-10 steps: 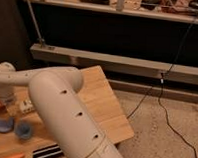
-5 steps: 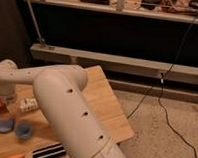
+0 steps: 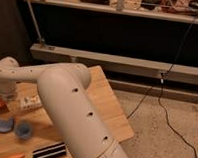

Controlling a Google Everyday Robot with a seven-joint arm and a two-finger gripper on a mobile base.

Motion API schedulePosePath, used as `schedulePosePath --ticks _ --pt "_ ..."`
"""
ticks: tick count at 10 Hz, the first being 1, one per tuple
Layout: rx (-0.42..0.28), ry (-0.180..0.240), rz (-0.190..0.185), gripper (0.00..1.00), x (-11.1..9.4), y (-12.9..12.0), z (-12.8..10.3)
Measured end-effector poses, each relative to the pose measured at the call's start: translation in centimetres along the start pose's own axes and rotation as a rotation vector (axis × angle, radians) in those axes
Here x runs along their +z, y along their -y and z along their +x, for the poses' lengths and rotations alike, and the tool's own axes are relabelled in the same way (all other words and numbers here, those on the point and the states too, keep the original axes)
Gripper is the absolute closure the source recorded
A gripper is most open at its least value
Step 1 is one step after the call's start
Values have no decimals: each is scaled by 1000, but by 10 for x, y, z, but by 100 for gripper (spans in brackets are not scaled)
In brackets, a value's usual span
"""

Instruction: Stand the bottle upright

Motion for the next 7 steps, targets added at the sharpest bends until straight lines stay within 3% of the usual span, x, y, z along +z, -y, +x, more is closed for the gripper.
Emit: schedulePosePath --ticks 7 --pt "1 -23 17 66 -18 -1 10"
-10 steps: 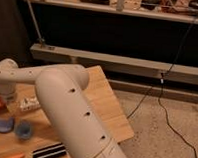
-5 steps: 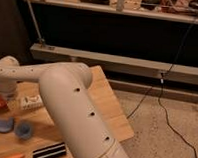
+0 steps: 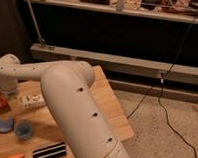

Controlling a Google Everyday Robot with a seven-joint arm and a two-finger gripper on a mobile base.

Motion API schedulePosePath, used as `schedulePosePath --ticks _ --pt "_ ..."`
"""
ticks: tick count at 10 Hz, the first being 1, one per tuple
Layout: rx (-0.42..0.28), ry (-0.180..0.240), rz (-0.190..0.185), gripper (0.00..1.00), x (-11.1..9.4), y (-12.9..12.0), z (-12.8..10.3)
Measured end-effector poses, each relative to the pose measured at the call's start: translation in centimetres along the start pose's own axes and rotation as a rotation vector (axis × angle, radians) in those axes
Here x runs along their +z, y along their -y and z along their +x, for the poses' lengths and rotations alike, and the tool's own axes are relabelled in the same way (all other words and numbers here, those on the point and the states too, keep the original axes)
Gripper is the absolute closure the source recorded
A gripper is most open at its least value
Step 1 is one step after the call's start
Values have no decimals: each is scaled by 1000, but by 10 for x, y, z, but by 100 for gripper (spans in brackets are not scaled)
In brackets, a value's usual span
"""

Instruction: Stand the bottle upright

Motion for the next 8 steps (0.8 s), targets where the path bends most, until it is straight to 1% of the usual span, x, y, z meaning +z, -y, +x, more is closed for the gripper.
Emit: schedulePosePath --ticks 5,8 --pt "-2 -15 8 66 -10 1 4" --pt "4 -12 13 66 -14 2 6"
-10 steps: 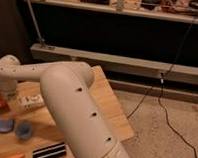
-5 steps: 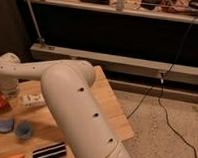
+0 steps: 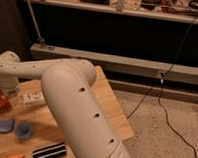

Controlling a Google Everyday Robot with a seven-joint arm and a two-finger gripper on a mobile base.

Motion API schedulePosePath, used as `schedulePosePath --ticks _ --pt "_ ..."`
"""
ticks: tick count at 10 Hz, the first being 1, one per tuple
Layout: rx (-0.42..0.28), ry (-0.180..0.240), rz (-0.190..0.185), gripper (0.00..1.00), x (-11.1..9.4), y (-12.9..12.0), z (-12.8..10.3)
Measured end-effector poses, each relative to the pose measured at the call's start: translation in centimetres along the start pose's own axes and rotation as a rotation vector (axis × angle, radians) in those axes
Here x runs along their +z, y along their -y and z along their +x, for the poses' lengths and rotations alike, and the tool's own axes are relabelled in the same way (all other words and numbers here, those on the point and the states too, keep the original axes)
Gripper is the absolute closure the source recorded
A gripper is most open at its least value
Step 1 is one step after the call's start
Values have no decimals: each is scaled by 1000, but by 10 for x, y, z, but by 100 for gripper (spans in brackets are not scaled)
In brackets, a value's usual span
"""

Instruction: Stand the bottle upright

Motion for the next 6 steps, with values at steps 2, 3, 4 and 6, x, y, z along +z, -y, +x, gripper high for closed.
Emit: schedulePosePath --ticks 2,3,4,6 --pt "6 6 0 66 -1 -1 1" --pt "9 13 2 66 -1 -1 1" --pt "14 23 4 66 -2 0 1" --pt "26 46 12 66 -5 1 1"
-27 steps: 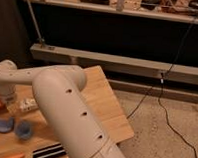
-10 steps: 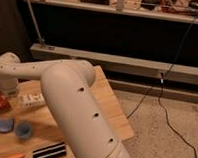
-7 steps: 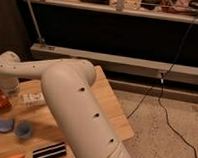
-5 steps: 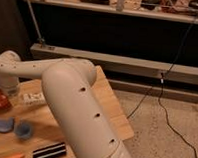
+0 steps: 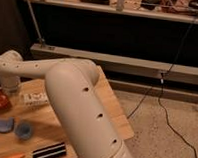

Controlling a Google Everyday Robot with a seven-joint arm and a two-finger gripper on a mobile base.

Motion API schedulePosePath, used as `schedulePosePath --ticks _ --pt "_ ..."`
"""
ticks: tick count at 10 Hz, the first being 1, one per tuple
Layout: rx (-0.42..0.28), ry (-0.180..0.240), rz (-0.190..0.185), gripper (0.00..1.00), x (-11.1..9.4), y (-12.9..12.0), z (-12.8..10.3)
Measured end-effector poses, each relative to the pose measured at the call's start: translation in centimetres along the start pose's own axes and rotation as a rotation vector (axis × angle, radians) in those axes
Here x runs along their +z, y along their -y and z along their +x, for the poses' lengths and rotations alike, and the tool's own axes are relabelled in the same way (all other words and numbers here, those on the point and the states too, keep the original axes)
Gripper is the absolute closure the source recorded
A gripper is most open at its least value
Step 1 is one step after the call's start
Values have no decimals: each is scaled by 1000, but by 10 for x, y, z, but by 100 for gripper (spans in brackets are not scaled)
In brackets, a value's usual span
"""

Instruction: Stand the bottle upright

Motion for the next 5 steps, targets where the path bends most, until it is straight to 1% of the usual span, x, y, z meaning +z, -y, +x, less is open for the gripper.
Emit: schedulePosePath --ticks 2,5 --pt "5 16 7 66 -3 1 1" --pt "22 62 24 66 -9 3 2"
